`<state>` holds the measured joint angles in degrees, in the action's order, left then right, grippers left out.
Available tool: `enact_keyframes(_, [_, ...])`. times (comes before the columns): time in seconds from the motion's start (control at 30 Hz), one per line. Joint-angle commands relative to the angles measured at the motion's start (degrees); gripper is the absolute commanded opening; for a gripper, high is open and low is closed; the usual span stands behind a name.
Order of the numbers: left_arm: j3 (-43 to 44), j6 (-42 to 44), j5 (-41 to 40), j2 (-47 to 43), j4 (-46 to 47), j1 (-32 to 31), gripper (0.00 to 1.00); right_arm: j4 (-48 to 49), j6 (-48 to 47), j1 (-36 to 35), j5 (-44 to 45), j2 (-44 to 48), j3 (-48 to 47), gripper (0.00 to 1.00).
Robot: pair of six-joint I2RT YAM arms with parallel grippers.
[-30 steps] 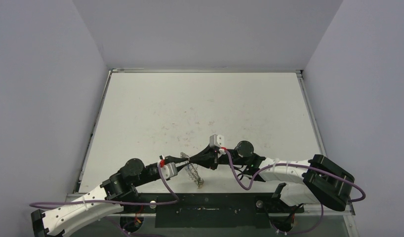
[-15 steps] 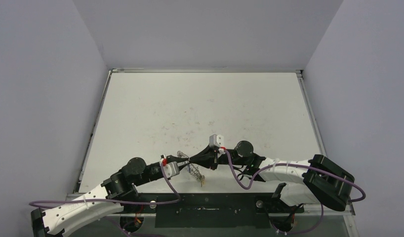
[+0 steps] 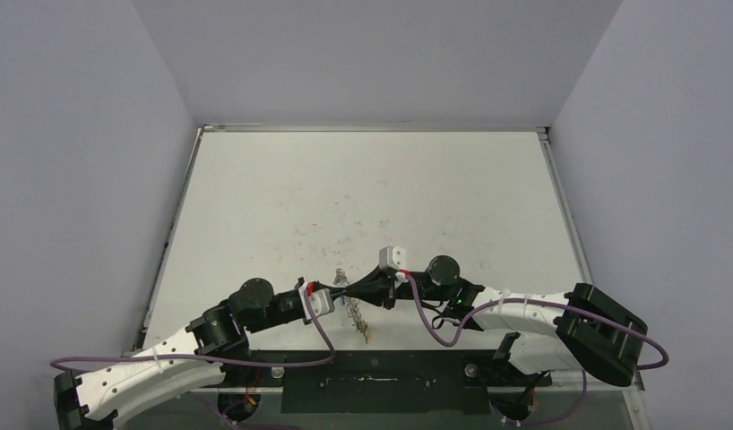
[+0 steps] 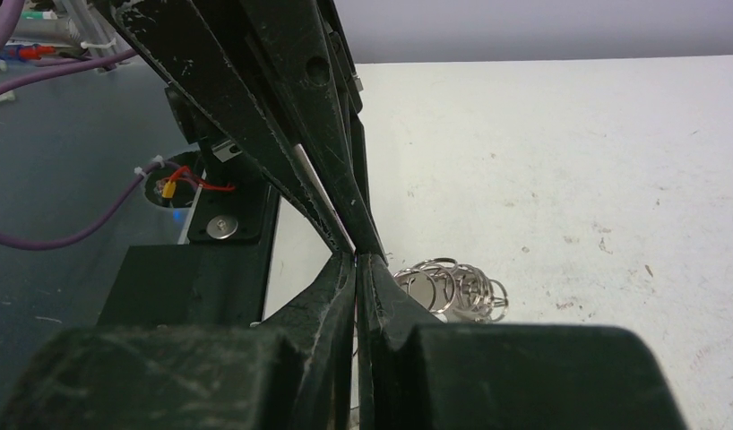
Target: Put the keys on the keyring
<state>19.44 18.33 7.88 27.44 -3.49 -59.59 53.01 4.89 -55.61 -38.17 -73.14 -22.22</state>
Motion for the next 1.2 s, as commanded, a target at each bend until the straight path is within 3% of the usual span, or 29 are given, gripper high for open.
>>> enact_keyframes(0.0, [3.9, 0.8, -0.7, -0.3, -0.5, -0.3, 0.00, 1.5, -1.9, -0.5, 1.2, 3.6, -1.0, 0.00])
enact_keyframes(0.07, [4.9, 0.9, -1.1, -0.2, -1.7, -0.3, 0.00, 0.2, -2.4, -0.5, 1.6, 4.1, -1.0, 0.05])
enact_keyframes(0.2, [7.9, 0.7, -1.4, 1.1, -4.9, -0.3, 0.00, -1.5, -3.2, -0.5, 2.8, 5.3, -0.9, 0.31])
enact_keyframes(0.37, [12.7, 1.1, -2.3, 4.9, -12.1, -0.3, 0.00, -8.2, -7.5, -0.5, 4.6, 8.2, -1.9, 0.46])
enact_keyframes(0.6, [20.9, 2.4, -3.4, 12.9, -22.2, -0.4, 0.00, -20.3, -13.5, -0.5, 4.2, 9.8, -5.7, 0.44])
enact_keyframes(1.0, [27.8, 4.1, -5.1, 21.7, -28.6, -1.7, 0.00, -12.3, -8.7, -1.9, 2.6, 0.9, -7.5, 0.34])
enact_keyframes(1.17, [27.3, 4.2, -5.3, 21.2, -28.1, -1.9, 0.00, -13.9, -9.9, -2.1, 3.8, -0.4, -7.9, 0.18])
